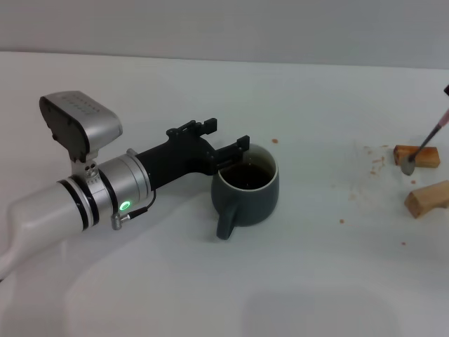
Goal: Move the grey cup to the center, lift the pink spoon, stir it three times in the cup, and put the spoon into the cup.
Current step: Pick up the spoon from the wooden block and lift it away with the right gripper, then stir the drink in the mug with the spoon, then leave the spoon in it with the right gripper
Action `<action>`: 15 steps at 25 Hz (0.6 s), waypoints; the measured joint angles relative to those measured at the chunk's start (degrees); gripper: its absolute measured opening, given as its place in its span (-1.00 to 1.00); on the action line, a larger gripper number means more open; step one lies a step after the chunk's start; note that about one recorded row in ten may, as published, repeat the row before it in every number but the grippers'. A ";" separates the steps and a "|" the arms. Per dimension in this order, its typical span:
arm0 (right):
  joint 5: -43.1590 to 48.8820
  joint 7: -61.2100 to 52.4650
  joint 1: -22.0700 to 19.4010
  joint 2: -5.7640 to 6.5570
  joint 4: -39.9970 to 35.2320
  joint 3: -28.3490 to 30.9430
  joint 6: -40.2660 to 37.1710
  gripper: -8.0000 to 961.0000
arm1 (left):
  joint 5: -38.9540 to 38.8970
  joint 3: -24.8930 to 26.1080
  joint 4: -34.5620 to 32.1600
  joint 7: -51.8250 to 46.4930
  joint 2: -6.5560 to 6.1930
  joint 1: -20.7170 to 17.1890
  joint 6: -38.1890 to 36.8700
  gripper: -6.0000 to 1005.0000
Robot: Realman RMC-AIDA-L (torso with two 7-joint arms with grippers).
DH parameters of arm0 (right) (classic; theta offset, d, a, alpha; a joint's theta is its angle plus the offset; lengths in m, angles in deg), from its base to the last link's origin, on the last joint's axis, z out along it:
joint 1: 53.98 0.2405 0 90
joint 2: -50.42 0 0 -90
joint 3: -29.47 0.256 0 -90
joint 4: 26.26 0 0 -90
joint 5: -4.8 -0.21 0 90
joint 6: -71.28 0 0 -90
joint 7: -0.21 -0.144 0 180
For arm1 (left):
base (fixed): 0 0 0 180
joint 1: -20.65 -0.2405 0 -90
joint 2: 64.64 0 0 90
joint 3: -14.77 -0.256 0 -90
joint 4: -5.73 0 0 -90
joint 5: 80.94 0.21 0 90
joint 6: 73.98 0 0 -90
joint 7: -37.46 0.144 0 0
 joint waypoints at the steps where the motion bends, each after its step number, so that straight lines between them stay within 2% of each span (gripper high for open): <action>1: 0.57 -1.08 0.16 0.13 -0.80 0.00 -0.04 -0.77 | -0.01 0.11 0.00 0.00 0.00 -0.13 -0.06 0.58; 5: 4.79 -6.67 0.73 0.43 -5.93 0.37 0.21 -0.77 | -0.03 1.77 0.04 0.19 -0.07 -1.09 -1.15 0.57; 15: 10.29 -17.42 3.89 1.91 -14.54 0.09 -0.80 -0.77 | -0.02 11.30 -0.20 0.95 -1.08 -5.21 -11.63 0.56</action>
